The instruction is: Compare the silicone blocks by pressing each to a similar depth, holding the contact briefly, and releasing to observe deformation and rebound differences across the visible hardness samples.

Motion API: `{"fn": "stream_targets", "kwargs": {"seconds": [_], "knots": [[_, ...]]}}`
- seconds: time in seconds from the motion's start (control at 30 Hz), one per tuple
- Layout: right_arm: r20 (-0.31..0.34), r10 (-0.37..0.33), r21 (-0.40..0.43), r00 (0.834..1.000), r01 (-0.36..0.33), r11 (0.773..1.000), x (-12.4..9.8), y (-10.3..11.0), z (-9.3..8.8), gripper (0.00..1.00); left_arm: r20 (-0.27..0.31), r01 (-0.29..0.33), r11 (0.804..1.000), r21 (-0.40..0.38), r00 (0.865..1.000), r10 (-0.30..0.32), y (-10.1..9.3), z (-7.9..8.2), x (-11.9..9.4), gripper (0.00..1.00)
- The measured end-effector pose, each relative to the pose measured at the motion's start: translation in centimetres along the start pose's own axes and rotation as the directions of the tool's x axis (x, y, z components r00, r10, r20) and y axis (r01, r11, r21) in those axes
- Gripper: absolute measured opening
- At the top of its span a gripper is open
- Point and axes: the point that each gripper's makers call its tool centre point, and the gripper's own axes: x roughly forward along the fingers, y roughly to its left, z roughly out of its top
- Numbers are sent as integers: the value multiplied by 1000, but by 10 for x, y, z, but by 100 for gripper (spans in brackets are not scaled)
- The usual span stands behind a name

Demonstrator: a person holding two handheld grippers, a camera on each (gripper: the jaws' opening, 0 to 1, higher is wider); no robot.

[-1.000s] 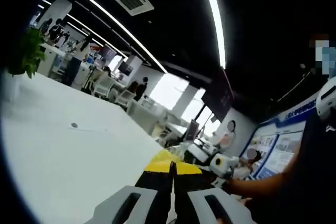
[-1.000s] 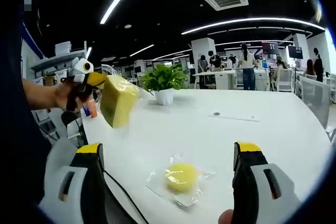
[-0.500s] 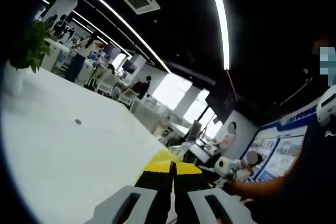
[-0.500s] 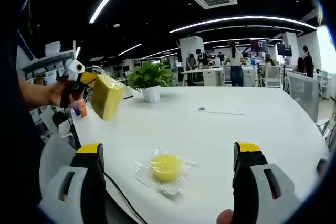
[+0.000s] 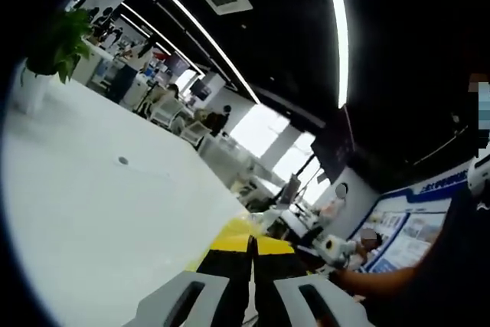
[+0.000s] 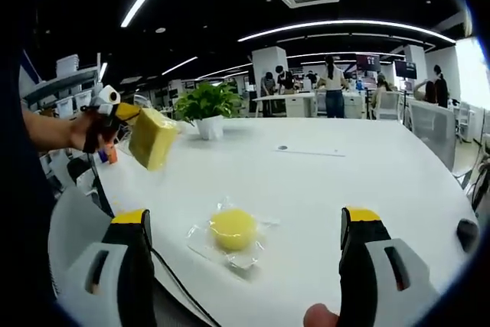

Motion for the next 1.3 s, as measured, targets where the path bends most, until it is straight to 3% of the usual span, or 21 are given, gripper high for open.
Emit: {"fn": "stream_targets", "kwargs": {"seconds": [0.4, 0.93, 1.3], "knots": [[-28, -46, 14, 999, 46, 999, 0, 0, -19, 96, 1, -29, 999, -31, 1000, 29, 17, -11, -1, 0], [-25, -75, 30, 997, 76, 997, 5, 7, -25, 96, -20, -42, 995, -92, 999, 40, 37, -27, 3, 0], [-34, -122, 38, 992, 123, 992, 12, -2, -34, 96, -42, -57, 990, -133, 998, 52, 52, -40, 7, 0]]}}
